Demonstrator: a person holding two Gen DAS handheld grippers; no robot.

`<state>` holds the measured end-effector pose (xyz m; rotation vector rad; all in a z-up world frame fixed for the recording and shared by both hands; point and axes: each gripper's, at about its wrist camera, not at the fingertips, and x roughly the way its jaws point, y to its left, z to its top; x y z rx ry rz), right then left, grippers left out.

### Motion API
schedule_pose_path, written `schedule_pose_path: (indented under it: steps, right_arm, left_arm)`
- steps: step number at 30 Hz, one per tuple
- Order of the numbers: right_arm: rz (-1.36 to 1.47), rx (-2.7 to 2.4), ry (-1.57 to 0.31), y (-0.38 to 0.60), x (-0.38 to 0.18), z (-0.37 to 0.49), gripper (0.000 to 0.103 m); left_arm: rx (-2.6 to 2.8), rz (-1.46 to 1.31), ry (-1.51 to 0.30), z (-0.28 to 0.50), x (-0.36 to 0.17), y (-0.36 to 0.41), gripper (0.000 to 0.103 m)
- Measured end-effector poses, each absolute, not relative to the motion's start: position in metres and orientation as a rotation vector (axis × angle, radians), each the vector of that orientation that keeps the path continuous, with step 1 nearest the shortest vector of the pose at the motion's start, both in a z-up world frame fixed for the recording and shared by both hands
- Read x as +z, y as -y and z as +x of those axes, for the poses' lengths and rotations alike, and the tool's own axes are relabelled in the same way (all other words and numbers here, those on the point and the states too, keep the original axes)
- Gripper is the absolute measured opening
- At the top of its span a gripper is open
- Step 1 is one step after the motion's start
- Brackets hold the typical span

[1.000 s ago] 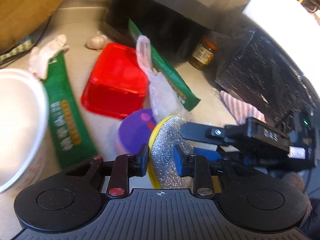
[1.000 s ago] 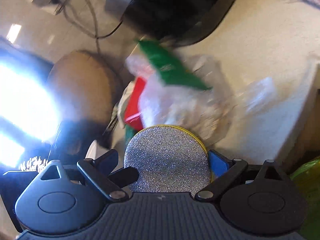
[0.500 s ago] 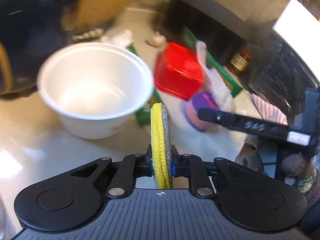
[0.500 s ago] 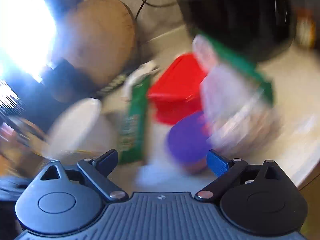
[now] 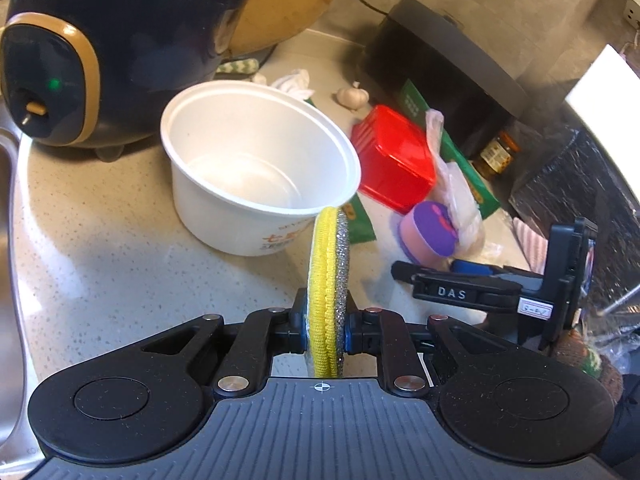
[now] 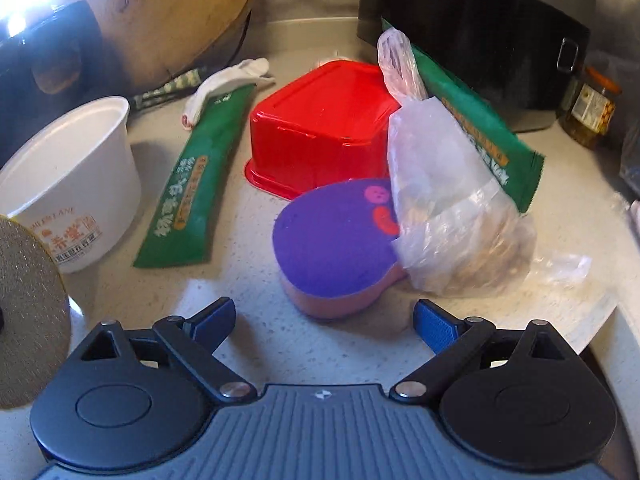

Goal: Collect trash
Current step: 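Carry the scrubber with the left gripper down into the green bin and release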

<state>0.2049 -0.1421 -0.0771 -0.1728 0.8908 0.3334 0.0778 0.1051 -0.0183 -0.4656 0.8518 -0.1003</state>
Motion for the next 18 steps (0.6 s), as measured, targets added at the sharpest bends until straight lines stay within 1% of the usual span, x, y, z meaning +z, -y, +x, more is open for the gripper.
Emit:
schedule_pose_path:
  steps: [2,5,13,14,15,16,18]
  right_arm:
    - [-0.176,0.336,-0.895,0.142,-0.077,0.206,0.097]
    - [-0.192,0.363,-0.907,0.136,-0.079,0.21,0.103]
    - [-0.184,0.321,-0.941,0.135,-0.08,0.211,0.103]
    - [-0.199,0.339,-0.961,0.131,-0.079,0.213,0.1]
    - [-0.206,0.362,-0.977,0.129,-0.076,0.212,0.088]
    - [-0.206,0.388,-0.974,0.127,-0.071,0.209,0.083]
    - [-0.187,0.455,-0.929,0.121,-0.056,0.2,0.081]
  left_arm:
    - [-0.111,-0.467,-0.861,0.077,-0.018,-0.106,0.018]
    - [-0.127,-0.461,-0.864,0.073,-0.015,-0.106,0.018]
    - [-0.125,-0.445,-0.84,0.051,-0.004,-0.128,0.018]
    - [-0.116,-0.453,-0.831,0.048,-0.002,-0.133,0.018]
    - [-0.1,-0.461,-0.821,0.045,0.0,-0.138,0.018]
    - [-0.079,-0.47,-0.808,0.041,0.003,-0.144,0.018]
    - [-0.025,-0.5,-0.777,0.034,0.007,-0.158,0.018]
